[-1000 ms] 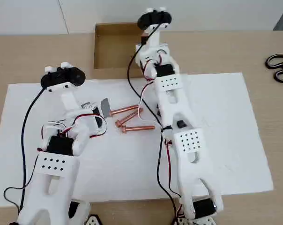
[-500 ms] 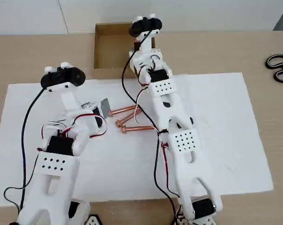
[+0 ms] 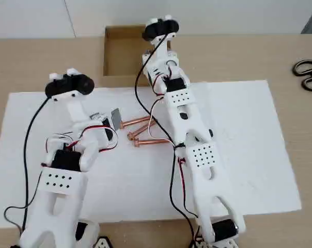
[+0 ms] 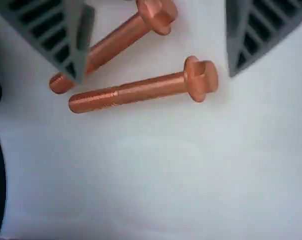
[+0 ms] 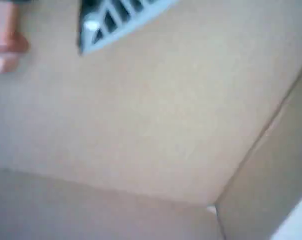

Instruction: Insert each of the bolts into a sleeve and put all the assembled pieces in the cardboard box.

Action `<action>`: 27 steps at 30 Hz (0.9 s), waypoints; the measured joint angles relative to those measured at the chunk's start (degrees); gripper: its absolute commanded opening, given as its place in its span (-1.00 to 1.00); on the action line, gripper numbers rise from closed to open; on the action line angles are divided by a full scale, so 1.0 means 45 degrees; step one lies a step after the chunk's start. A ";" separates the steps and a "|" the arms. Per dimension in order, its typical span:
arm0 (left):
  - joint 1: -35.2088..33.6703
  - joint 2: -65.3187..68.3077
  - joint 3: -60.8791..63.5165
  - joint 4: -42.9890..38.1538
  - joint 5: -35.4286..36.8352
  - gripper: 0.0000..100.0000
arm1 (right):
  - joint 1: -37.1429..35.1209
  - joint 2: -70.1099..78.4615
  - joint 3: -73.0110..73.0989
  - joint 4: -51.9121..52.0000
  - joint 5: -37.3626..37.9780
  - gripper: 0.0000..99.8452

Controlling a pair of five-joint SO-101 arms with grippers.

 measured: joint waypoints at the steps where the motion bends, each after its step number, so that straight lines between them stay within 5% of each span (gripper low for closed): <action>1: 0.0000 0.0000 0.0000 0.0000 0.0000 -0.64 | 0.0000 0.0000 -0.0078 0.0000 0.0000 -0.61; 12: 0.0000 0.0000 0.0000 0.0000 0.0000 -0.64 | -0.0176 -0.0039 -0.3868 0.2540 0.0000 -0.61; 27: 0.0000 0.0000 -0.0703 0.0000 0.0020 -0.64 | 0.0098 -0.6564 -0.3985 1.2230 0.0000 -0.61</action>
